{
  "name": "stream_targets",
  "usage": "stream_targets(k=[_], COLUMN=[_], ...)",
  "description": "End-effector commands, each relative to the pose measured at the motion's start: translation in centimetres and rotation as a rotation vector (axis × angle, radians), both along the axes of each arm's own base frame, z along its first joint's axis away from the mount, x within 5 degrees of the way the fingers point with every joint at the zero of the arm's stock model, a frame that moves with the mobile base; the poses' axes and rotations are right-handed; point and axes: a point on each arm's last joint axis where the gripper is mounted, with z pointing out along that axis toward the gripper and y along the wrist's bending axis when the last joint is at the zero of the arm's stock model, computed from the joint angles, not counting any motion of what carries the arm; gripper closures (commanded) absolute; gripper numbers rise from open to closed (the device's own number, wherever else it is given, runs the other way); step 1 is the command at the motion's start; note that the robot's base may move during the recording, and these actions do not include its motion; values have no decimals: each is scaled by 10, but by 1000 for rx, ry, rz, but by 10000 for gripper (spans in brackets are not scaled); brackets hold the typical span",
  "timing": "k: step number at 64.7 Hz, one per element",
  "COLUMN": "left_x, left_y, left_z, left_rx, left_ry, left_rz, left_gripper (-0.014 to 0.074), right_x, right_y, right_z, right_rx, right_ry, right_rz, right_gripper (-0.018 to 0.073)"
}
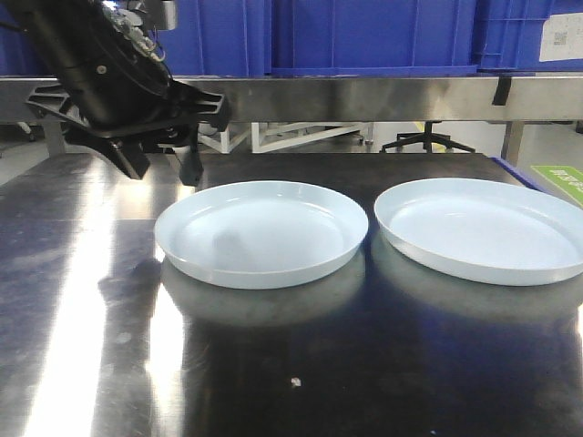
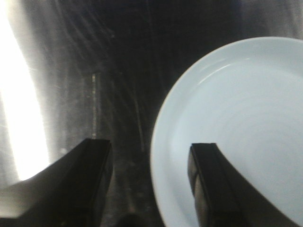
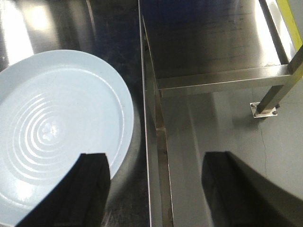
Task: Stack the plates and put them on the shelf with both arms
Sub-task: 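Open the left gripper and withdraw it from the plate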
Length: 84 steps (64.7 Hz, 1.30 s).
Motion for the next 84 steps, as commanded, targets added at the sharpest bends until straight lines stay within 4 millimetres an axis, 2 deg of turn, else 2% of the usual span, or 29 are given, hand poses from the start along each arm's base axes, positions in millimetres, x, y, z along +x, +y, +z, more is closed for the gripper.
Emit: stream_targets(k=[1,7,18,21,33,47,51,58,66,76,84], left_x=[1,2,3,2,-4,-19,-27,-43,-65,-91,-108], left_y=[1,5,17,21,49,112,138,173,199,196,188], left_z=[32,35,46,52,86,133,144,150,148,141,124], left_rx=[10,82,221,213,101,41,21,8,-53,-113,-107], left_ry=[-108,-109,-121,-135,-199,-326,-359,-391,-393,-393,-368], left_rz=[-29,-29,-13,1,118,293,383,502,608,610,562], left_gripper=[181,239,526,498,500,500,500,500,500,500,500], right_x=[6,6,6,6,6,6,5,5,5,5,5], right_y=[-1,-1,-1,-1,-1,-1,-1,-1,-1,-1,-1], right_z=[17,17,17,17,17,17,16,16,16,16,16], right_rx=[-26,-26,-26,-26,-26,-25,-24,-24,-24,-24,-24], right_ry=[-99,-99,-99,-99,-99,-93,-87,-81,-81,-81,-81], right_rz=[1,1,1,1,1,2,2,3,3,3,3], right_gripper=[32,32,32,32,32,32,32,32,32,32,32])
